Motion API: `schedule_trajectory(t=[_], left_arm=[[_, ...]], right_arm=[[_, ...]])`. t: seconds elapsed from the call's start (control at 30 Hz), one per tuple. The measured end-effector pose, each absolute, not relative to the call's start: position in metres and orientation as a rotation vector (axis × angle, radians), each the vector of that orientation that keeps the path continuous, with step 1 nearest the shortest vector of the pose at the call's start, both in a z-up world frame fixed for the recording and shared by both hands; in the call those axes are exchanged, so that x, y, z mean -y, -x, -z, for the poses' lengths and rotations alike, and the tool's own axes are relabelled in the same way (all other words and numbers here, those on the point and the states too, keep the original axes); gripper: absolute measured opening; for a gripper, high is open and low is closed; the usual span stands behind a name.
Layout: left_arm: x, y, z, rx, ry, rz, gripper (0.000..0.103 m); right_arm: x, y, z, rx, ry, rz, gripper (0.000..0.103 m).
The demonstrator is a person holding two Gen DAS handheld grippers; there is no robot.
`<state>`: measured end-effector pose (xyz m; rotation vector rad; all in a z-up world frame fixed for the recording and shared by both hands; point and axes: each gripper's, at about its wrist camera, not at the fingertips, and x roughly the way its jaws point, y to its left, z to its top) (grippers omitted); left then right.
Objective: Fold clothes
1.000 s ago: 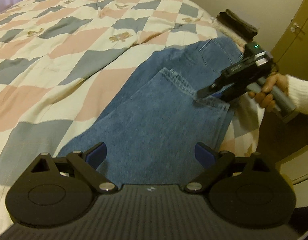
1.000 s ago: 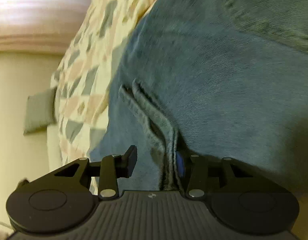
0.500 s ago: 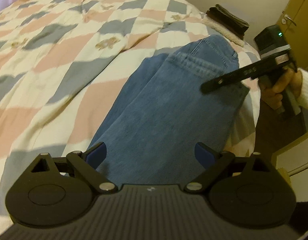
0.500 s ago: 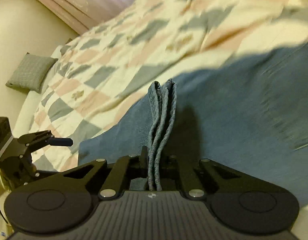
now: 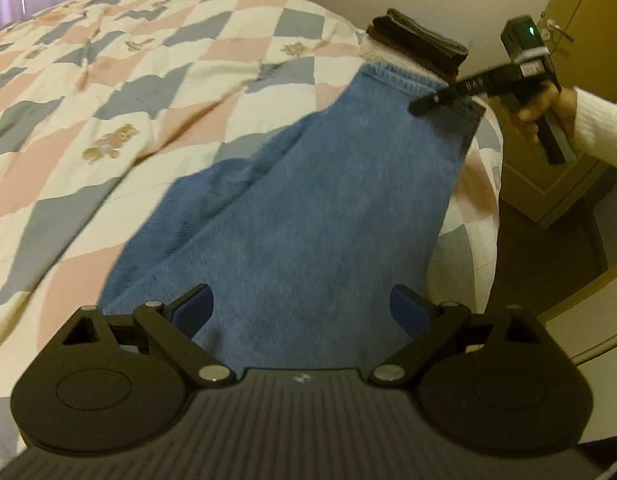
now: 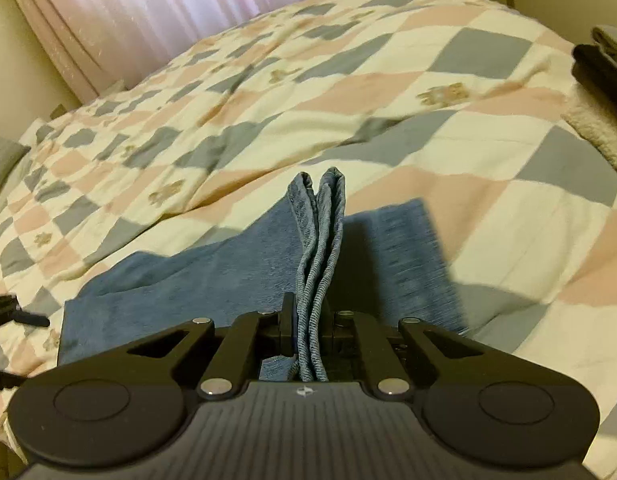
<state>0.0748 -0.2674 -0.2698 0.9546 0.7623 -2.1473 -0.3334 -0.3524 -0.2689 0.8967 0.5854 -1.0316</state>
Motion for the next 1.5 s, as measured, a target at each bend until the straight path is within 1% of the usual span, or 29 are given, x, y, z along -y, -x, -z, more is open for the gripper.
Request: schedule_trajectory(t=[0.43, 0.5, 0.53, 0.63, 0.67, 0.7, 0.73, 0.8, 0.83, 0.87, 0.9, 0.93, 1.0, 1.03, 1.07, 1.1, 1.17, 1.3, 1.4, 1.47, 1.5], left_arm=[[0.262, -0.048, 0.285, -0.766, -1.04, 2.055, 0.093], [0.261, -0.045, 0.289, -0.771, -1.041, 2.05, 0.093], [0.261, -0.044, 0.29, -0.774, -1.041, 2.048, 0.093], [0.261, -0.044, 0.288, -0.748, -1.048, 2.035, 0.093], [0.263, -0.045, 0.287, -0.737, -1.045, 2.03, 0.093], [0.265, -0.047, 0.285, -0.727, -1.042, 2.025, 0.093], [0.267, -0.049, 0.284, -0.716, -1.038, 2.021, 0.093], [0.272, -0.052, 0.283, -0.681, -1.038, 2.008, 0.092], [0.276, -0.053, 0.283, -0.665, -1.038, 2.003, 0.091], [0.28, -0.053, 0.283, -0.647, -1.039, 2.0, 0.085], [0.285, -0.053, 0.284, -0.623, -1.039, 2.006, 0.075], [0.288, -0.053, 0.285, -0.598, -1.038, 2.016, 0.068], [0.296, -0.052, 0.29, -0.554, -1.053, 2.031, 0.043], [0.3, -0.052, 0.295, -0.538, -1.077, 2.034, 0.038], [0.305, -0.052, 0.303, -0.524, -1.112, 2.029, 0.033], [0.308, -0.054, 0.312, -0.512, -1.151, 2.019, 0.028], [0.312, -0.063, 0.324, -0.503, -1.201, 2.017, 0.025], [0.31, -0.081, 0.302, -0.482, -1.159, 2.068, 0.024], [0.309, -0.095, 0.293, -0.457, -1.142, 2.122, 0.024], [0.313, -0.102, 0.3, -0.441, -1.163, 2.159, 0.023], [0.317, -0.105, 0.306, -0.435, -1.183, 2.173, 0.018]], right_arm=[[0.375, 0.376, 0.301, -0.511, -0.884, 1.024, 0.007], [0.381, 0.379, 0.312, -0.527, -0.941, 0.99, 0.014], [0.384, 0.379, 0.318, -0.533, -0.988, 0.988, 0.024], [0.386, 0.381, 0.318, -0.512, -1.03, 1.032, 0.026], [0.382, 0.383, 0.311, -0.486, -0.998, 1.1, 0.038], [0.378, 0.385, 0.303, -0.457, -0.955, 1.185, 0.043], [0.373, 0.387, 0.296, -0.425, -0.917, 1.268, 0.05], [0.365, 0.39, 0.285, -0.336, -0.846, 1.367, 0.047], [0.363, 0.389, 0.283, -0.291, -0.829, 1.376, 0.037], [0.364, 0.384, 0.285, -0.274, -0.826, 1.353, 0.028], [0.366, 0.378, 0.288, -0.273, -0.824, 1.322, 0.027], [0.369, 0.371, 0.294, -0.294, -0.821, 1.301, 0.026], [0.377, 0.358, 0.314, -0.378, -0.823, 1.315, 0.025], [0.38, 0.355, 0.325, -0.415, -0.834, 1.339, 0.022], [0.382, 0.356, 0.334, -0.422, -0.864, 1.361, 0.025], [0.382, 0.357, 0.338, -0.401, -0.895, 1.379, 0.026], [0.374, 0.352, 0.328, -0.364, -0.881, 1.431, 0.028], [0.328, 0.32, 0.292, -0.311, -0.759, 1.508, 0.03], [0.275, 0.265, 0.279, -0.293, -0.757, 1.48, 0.031], [0.242, 0.22, 0.277, -0.299, -0.781, 1.451, 0.031], [0.227, 0.197, 0.279, -0.303, -0.807, 1.438, 0.031]])
